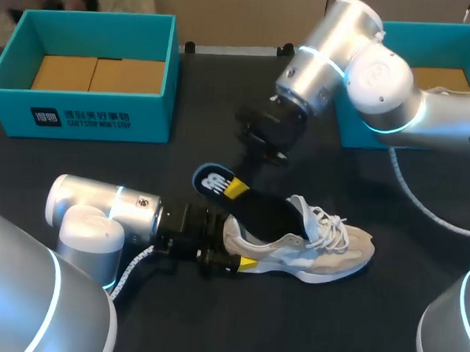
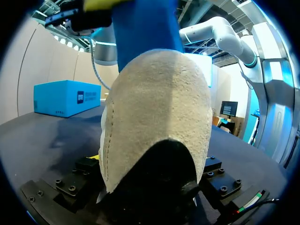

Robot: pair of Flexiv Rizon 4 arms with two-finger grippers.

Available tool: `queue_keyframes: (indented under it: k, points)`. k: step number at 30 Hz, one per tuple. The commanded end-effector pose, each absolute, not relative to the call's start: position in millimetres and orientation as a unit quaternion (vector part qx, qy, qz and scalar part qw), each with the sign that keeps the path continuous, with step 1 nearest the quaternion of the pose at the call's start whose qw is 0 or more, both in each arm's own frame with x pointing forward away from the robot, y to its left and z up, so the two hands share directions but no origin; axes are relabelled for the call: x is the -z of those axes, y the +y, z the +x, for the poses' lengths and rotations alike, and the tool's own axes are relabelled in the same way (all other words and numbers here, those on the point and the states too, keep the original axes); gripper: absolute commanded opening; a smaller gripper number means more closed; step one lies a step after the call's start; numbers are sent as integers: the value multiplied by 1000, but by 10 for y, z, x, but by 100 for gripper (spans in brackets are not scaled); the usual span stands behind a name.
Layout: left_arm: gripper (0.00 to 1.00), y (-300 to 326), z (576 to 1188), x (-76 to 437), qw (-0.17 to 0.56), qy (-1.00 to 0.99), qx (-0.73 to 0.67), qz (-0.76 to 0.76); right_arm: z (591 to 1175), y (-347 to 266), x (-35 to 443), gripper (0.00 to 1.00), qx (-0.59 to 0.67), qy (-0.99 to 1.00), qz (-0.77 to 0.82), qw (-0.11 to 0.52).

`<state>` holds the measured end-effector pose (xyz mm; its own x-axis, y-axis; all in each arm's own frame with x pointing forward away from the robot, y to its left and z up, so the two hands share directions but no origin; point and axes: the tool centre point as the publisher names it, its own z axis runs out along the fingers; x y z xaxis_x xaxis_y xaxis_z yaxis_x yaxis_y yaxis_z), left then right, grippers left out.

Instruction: Take the shoe out of the shoebox, open the shoe tongue, remove and reinsert the insole, then place the shoe into the shoebox

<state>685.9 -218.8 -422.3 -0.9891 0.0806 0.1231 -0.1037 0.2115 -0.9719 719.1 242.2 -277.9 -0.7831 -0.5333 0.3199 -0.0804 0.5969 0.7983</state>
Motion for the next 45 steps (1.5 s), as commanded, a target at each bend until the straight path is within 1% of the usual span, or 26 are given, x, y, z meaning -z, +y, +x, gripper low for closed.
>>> queue_keyframes:
  k: [1, 4, 18, 20, 26, 32, 35, 45]
  points:
    - [0, -2198, 6850, 4221, 73, -775, -628, 8, 7185, 2423, 2477, 0, 436, -841, 186, 260]
    - [0, -2198, 6850, 4221, 73, -775, -628, 8, 7167, 2340, 2210, 0, 477, -827, 160, 251]
    - [0, -2198, 6850, 4221, 73, -775, -628, 8, 7167, 2340, 2210, 0, 477, -827, 160, 251]
    - [0, -2198, 6850, 4221, 73, -775, -628, 8, 7216, 2459, 2245, 0, 494, -812, 167, 261]
    - [0, -2198, 6850, 4221, 73, -775, -628, 8, 7198, 2440, 1748, 0, 512, -814, 160, 223]
    - [0, -2198, 6850, 4221, 73, -775, -628, 8, 7003, 2316, 1275, 0, 515, -825, 136, 189]
    - [0, -2198, 6850, 4221, 73, -775, -628, 8, 6843, 2186, 1028, 0, 519, -831, 130, 153]
    - [0, -2198, 6850, 4221, 73, -775, -628, 8, 6843, 2186, 1028, 0, 519, -831, 130, 153]
